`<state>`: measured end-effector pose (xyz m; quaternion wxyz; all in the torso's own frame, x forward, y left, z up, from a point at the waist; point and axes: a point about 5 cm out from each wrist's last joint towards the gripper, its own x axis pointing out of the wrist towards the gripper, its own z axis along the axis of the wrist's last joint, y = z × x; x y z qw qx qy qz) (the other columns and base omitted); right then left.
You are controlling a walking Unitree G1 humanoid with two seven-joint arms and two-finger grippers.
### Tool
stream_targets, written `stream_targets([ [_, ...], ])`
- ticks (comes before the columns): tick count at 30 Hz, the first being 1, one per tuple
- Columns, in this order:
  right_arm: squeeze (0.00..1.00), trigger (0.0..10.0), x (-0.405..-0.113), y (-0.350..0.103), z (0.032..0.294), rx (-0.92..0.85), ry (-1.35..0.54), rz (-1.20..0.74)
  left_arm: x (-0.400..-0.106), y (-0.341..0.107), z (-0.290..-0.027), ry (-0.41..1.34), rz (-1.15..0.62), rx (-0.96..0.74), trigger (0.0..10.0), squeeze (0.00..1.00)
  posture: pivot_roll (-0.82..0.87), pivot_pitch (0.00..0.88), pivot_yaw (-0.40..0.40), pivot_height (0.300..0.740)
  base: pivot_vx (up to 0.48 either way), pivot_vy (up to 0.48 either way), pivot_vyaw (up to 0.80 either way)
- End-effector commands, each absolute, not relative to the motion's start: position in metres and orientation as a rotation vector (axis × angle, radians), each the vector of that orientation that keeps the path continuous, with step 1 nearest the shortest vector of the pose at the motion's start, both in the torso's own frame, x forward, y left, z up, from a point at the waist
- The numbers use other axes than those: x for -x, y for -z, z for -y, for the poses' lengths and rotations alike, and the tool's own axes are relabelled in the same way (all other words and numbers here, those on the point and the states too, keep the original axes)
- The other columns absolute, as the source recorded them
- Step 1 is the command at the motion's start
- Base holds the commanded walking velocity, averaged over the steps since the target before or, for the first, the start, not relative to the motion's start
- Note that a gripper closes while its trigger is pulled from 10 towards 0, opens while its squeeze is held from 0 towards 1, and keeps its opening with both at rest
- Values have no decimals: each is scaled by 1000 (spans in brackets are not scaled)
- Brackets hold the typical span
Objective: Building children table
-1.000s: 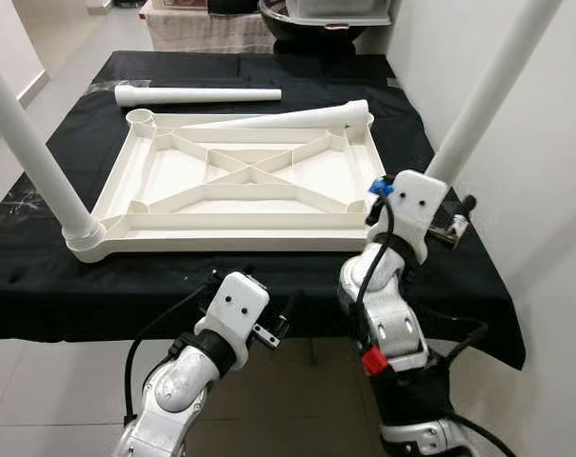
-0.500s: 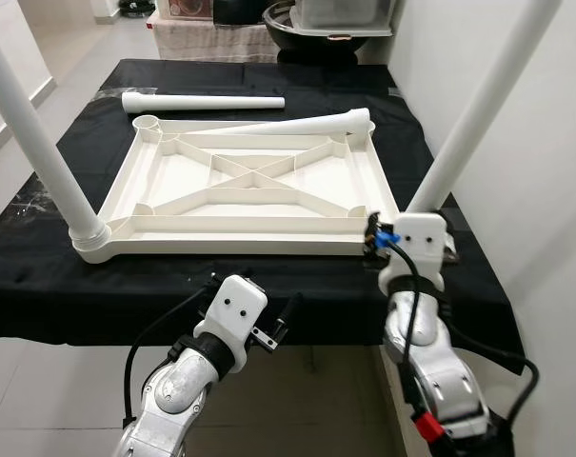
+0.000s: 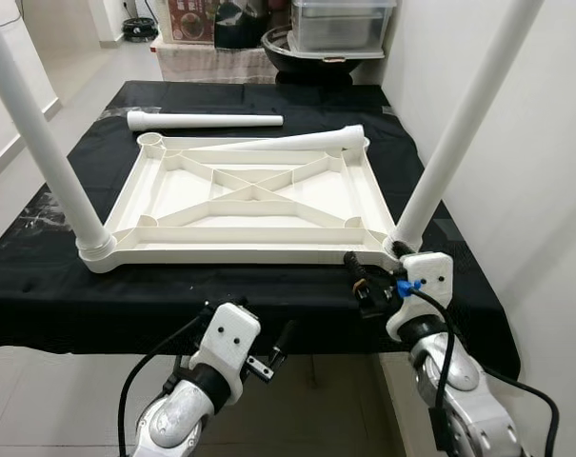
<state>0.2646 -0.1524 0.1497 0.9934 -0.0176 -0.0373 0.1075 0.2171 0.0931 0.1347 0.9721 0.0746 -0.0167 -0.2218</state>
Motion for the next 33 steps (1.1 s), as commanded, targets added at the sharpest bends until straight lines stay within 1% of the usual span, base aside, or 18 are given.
stream_targets([
  [1,0,10000,-258,-149,145,28,-282,81,-215,-133,-96,418,26,-143,10000,0,55,72,-42,740,0,0,0],
  [4,0,10000,-250,-144,136,4,-383,67,-213,-132,-100,381,20,-132,10000,0,58,64,-42,740,0,0,0],
  [7,0,10000,-246,-137,132,22,-426,48,-212,-129,-100,368,11,-135,10000,0,57,57,-44,740,0,0,-800],
  [11,0,10000,-245,-135,134,33,-428,64,-213,-127,-101,358,8,-136,10000,0,57,49,-42,740,0,0,-406],
  [18,0,10000,-259,-138,138,36,-405,77,-216,-126,-102,339,3,-136,10000,0,59,55,-44,740,0,-433,0],
  [23,0,10000,-265,-139,142,31,-388,79,-216,-125,-103,322,-4,-122,10000,0,61,59,-46,740,258,-401,0],
  [27,0,10000,-269,-142,144,-3,-387,92,-218,-126,-105,310,-12,-86,10000,0,63,70,-48,740,0,0,0],
  [29,0,10000,-271,-143,145,3,-388,102,-218,-126,-105,315,-8,-92,10000,0,65,73,-52,740,0,0,0],
  [33,0,10000,-279,-143,153,-39,-358,81,-218,-127,-105,312,-2,-102,10000,0,66,78,-51,740,0,0,0],
])
